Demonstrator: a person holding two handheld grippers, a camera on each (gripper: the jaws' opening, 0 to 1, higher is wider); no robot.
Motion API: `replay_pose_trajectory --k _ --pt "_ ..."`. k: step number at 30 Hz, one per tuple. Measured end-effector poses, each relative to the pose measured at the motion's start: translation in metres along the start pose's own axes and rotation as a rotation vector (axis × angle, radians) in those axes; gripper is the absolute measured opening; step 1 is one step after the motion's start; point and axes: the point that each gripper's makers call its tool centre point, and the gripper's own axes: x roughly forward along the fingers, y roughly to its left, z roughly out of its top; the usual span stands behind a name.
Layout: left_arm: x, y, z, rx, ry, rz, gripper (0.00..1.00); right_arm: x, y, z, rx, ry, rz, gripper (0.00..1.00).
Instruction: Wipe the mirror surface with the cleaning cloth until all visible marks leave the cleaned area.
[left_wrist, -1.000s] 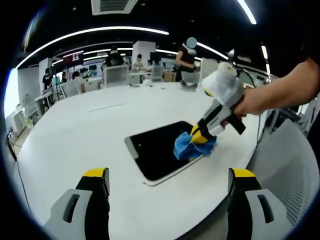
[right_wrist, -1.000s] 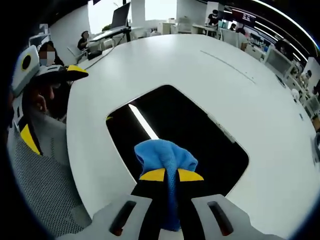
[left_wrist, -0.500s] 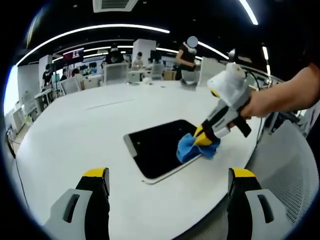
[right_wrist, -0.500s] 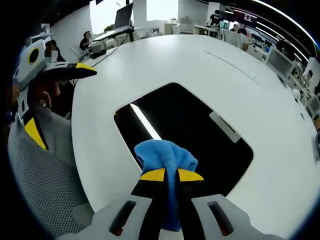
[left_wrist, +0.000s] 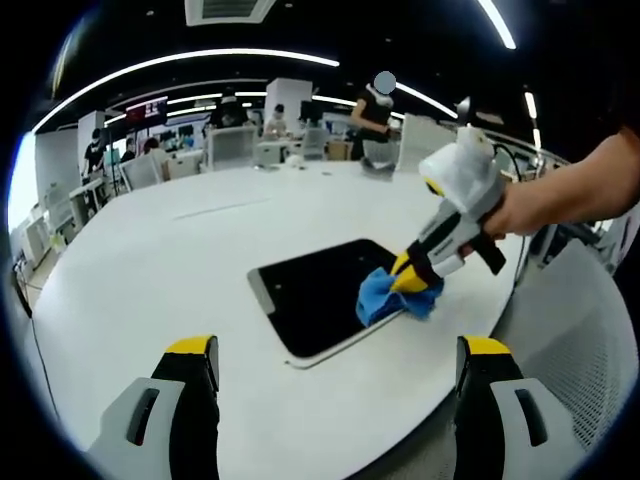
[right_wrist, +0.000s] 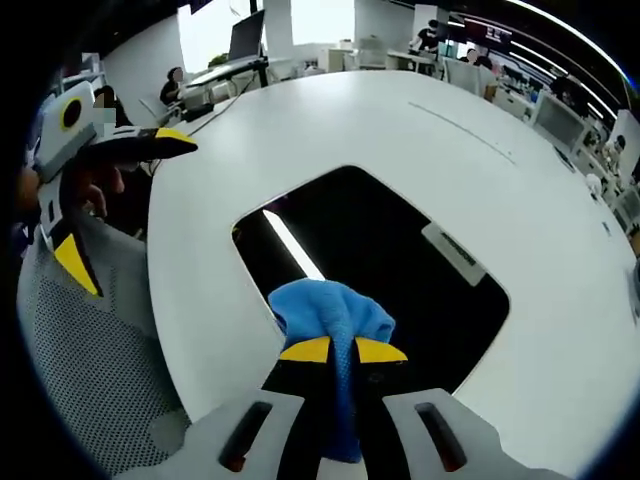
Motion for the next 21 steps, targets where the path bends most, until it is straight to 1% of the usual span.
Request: replay_pose_trajectory --k 4,6,11,13,21 --pt "-0.0004 -0.0002 0.0001 0.001 0.001 0.0 0.99 0.001 -0.0018 0.0003 -0.007 0.005 0.018 0.02" --pt "-0.0008 0.0001 0.0011 -0.002 -0.006 0.0 0.99 0.0008 -0.0017 -0.0002 0.035 0.003 0.041 0.02" --pt "-0.001 0.0002 0.0025 -0.011 -0.013 0.0 0.99 0.0006 -0.001 -0.0004 0.023 0.006 0.046 0.02" --pt "-0.0007 -0.0002 0.0012 -0.007 -0.005 -0.002 0.99 0.0006 -0.0012 -0.0005 0.026 0.003 0.047 0.02" --pt "-0.0007 0.0021 0.0008 -0.005 -0.005 0.008 0.99 -0.0052 -0.0059 -0.0083 0.017 0.013 0.055 0.02"
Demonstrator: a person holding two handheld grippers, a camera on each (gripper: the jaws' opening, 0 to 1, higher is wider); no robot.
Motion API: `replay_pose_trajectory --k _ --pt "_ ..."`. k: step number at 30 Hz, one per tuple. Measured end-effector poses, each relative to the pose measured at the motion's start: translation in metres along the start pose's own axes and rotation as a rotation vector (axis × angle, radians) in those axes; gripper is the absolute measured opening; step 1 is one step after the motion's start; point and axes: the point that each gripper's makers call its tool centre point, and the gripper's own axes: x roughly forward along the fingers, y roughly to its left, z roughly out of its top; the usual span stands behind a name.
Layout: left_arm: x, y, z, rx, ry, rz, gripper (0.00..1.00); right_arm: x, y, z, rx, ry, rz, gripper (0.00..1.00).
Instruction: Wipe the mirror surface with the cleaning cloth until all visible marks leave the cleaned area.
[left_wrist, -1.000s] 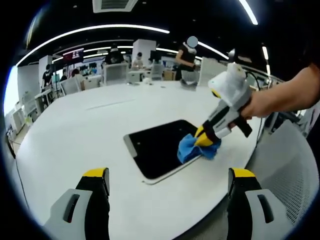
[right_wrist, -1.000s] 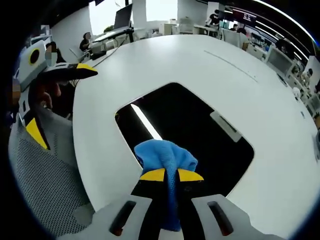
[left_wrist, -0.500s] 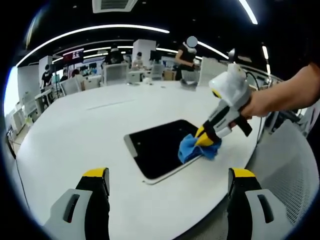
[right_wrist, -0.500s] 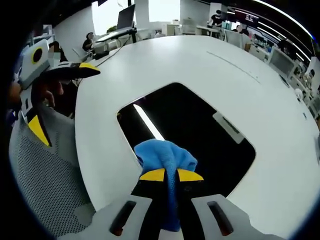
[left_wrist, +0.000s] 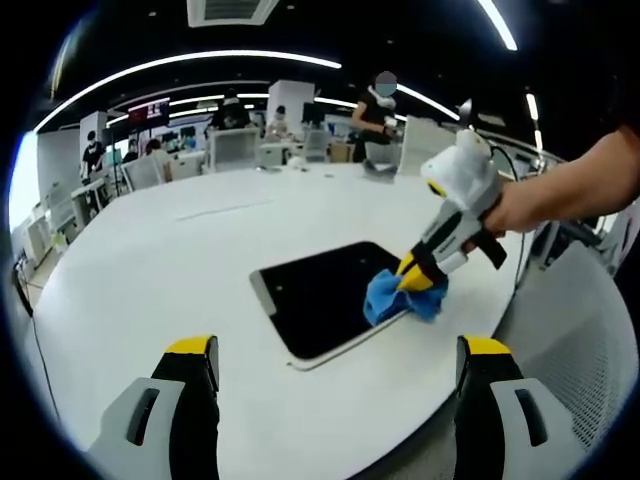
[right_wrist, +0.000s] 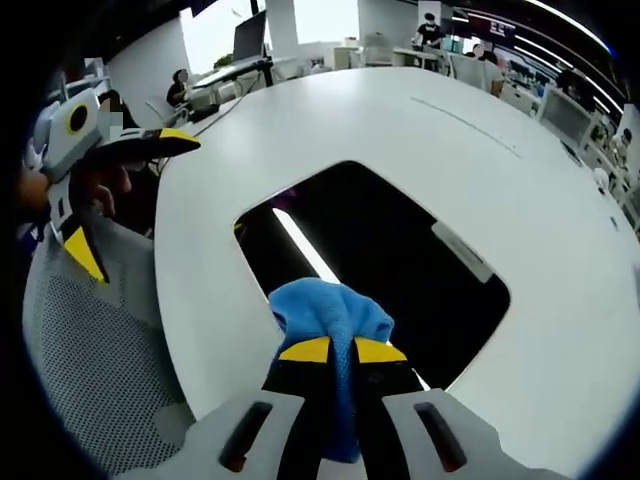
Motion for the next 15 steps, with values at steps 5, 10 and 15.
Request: replay_pose_trajectory --k 5,10,15 --pt "0.0 0.0 0.0 0.0 0.003 -0.001 0.99 -0.005 -0.004 -0.007 0.003 0.003 0.005 0.02" --pt "0.0 -0.001 -0.001 -0.001 0.004 -0.005 0.99 -0.009 -0.009 -0.014 0.018 0.004 0.009 0.02" --pt "0.0 -0.001 -0.001 -0.001 0.006 -0.007 0.99 -0.012 -0.011 -0.019 0.015 0.01 0.008 0.02"
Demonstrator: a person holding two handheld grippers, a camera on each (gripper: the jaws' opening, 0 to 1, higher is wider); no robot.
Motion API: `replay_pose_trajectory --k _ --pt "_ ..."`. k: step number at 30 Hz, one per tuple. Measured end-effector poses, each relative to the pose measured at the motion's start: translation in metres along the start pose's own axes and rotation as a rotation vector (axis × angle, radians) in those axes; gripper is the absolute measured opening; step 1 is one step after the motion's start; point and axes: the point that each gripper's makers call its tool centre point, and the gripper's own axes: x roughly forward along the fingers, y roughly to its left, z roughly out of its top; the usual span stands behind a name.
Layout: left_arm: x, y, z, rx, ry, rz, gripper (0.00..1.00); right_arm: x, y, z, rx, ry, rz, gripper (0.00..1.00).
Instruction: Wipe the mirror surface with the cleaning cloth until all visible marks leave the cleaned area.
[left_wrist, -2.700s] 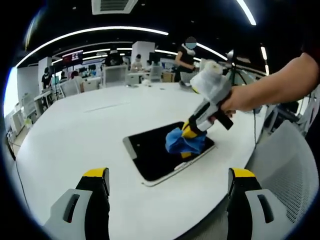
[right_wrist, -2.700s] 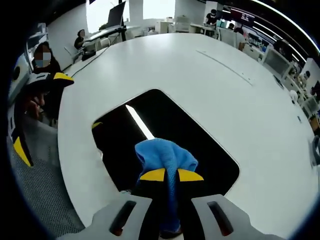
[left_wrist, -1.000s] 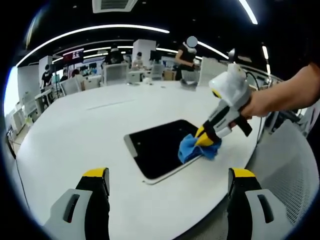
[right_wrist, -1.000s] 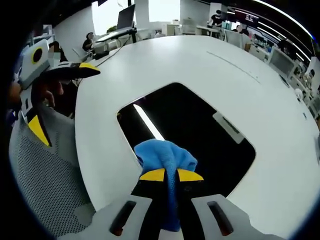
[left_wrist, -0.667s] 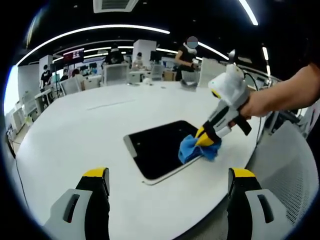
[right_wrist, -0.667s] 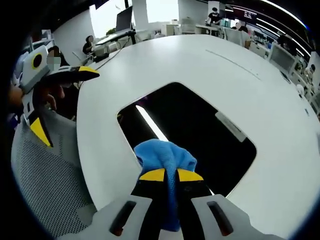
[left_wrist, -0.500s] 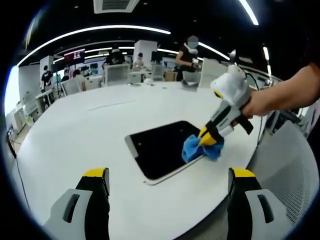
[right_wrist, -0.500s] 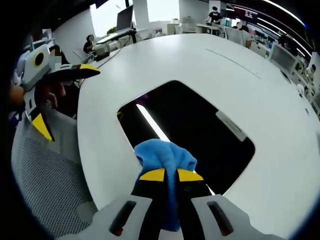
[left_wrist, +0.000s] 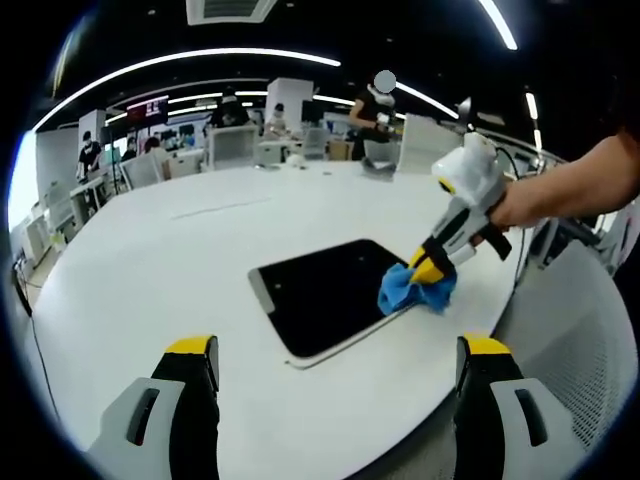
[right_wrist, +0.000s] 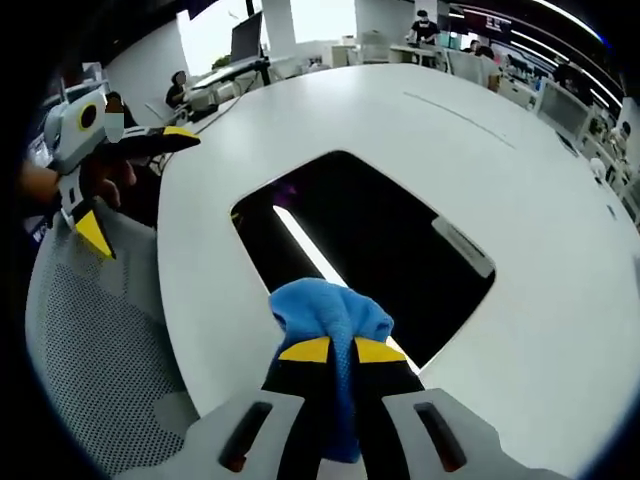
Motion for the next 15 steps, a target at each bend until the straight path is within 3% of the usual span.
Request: replay_pose_trajectory --k 15 --pt "0.0004 -0.0003 -0.0005 -0.003 0.002 -0.003 0.99 -0.0064 -0.0086 -0.0088 0.029 0.027 0.007 0.02"
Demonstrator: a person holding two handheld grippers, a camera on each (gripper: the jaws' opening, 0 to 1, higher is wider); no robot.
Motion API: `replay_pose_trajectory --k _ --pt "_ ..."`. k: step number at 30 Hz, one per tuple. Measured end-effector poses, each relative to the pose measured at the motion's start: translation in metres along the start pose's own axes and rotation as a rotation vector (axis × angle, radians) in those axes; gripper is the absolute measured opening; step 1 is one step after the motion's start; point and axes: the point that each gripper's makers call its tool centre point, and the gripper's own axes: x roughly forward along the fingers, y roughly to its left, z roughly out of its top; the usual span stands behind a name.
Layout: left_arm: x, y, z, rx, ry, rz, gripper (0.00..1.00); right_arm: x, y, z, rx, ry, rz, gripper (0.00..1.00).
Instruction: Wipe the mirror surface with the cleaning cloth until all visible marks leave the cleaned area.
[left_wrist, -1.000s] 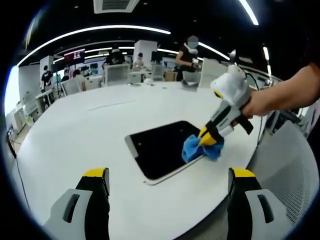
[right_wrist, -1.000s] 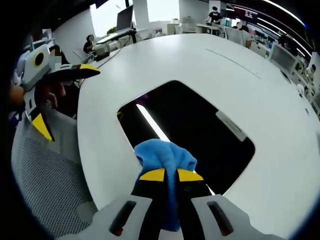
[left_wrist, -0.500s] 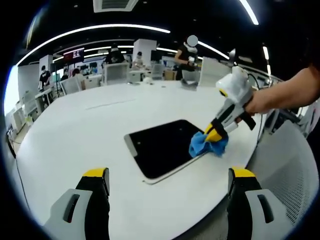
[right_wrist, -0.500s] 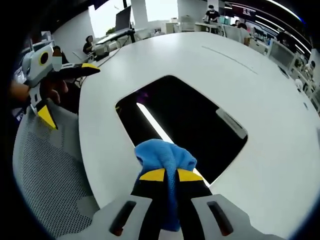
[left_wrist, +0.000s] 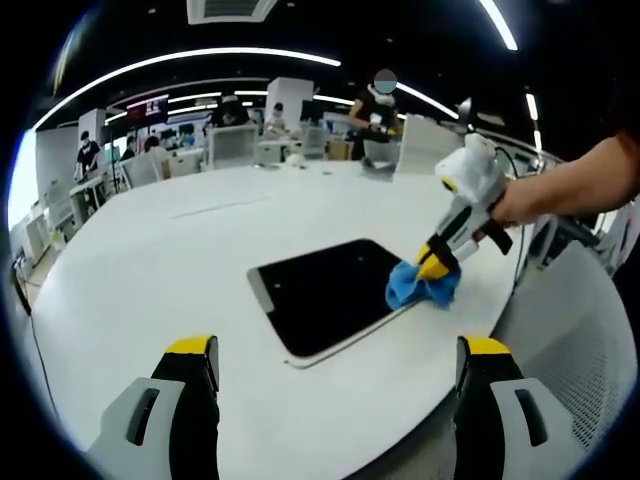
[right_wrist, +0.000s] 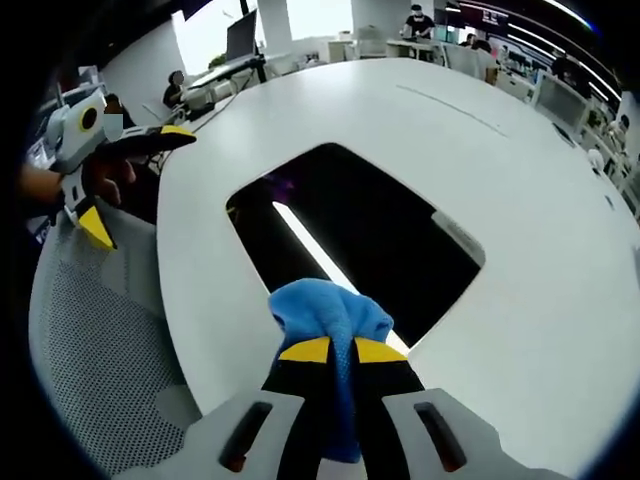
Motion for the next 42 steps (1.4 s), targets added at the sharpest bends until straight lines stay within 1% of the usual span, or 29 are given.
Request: replay_pose_trajectory --k 7,12,20,31,42 --pt "0.0 0.0 0.0 -0.002 -0.003 0.0 0.99 0.0 -0.002 0.0 0.022 0.013 0.01 0.02" --pt "0.0 0.0 0.0 -0.001 -0.001 -0.002 0.99 0.0 -0.005 0.001 0.068 0.031 0.018 0.02" --pt "-0.001 0.0 0.001 -0.009 -0.009 0.001 0.99 0.003 -0.011 0.003 0.078 0.048 0.016 0.02" --pt "-0.001 0.001 0.002 -0.015 -0.016 0.003 0.99 0.006 -0.028 0.012 0.111 0.062 0.001 0.02" --pt "-0.001 0.001 0.002 -0.015 -0.015 0.004 0.99 0.013 -0.05 0.022 0.132 0.063 -0.016 0.02"
